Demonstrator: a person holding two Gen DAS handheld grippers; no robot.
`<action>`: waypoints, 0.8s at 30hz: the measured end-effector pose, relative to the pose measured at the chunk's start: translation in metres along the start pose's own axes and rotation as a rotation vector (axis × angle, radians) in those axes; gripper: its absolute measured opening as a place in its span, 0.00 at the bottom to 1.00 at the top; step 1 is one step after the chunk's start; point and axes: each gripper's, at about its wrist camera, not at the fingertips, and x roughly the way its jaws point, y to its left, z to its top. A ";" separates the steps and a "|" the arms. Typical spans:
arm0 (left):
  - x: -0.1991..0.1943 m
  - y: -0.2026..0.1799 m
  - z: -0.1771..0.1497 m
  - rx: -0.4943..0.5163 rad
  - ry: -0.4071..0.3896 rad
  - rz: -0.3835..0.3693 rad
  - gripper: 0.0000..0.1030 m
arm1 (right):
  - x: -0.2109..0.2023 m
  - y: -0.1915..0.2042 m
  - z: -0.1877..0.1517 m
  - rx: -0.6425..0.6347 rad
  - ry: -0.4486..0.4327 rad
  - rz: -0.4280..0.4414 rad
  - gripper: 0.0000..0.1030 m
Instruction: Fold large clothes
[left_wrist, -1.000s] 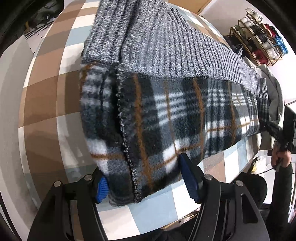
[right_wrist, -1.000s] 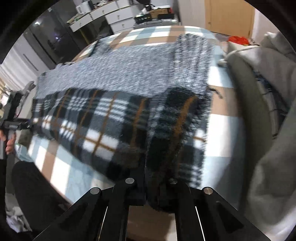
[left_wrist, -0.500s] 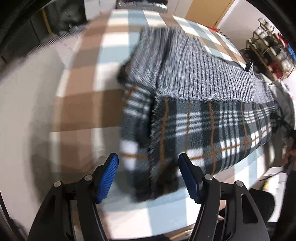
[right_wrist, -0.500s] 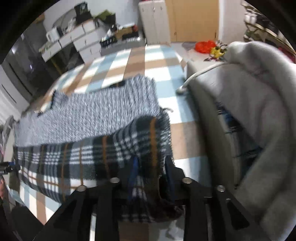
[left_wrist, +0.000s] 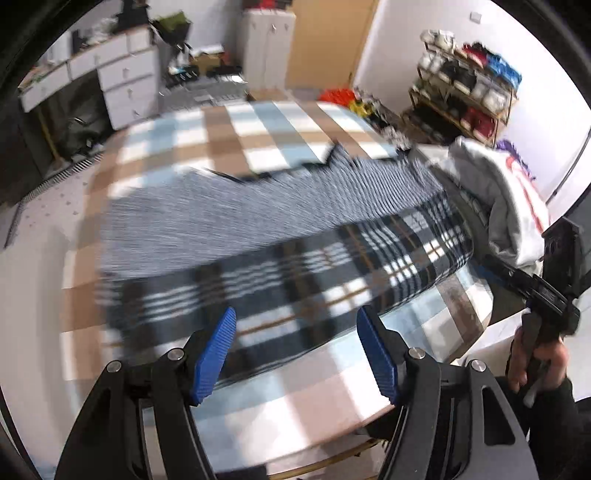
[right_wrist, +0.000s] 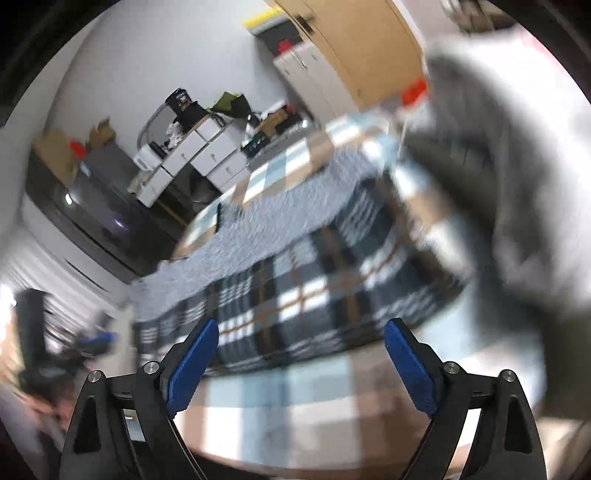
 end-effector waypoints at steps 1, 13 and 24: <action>0.018 -0.004 0.005 -0.009 0.034 -0.016 0.62 | 0.007 -0.003 0.000 0.028 0.030 -0.001 0.89; 0.071 -0.021 -0.008 0.117 0.055 0.105 0.64 | 0.053 -0.030 0.019 0.245 0.189 0.046 0.98; 0.065 -0.026 -0.020 0.181 0.029 0.098 0.65 | 0.071 -0.017 0.031 0.265 -0.009 0.010 1.00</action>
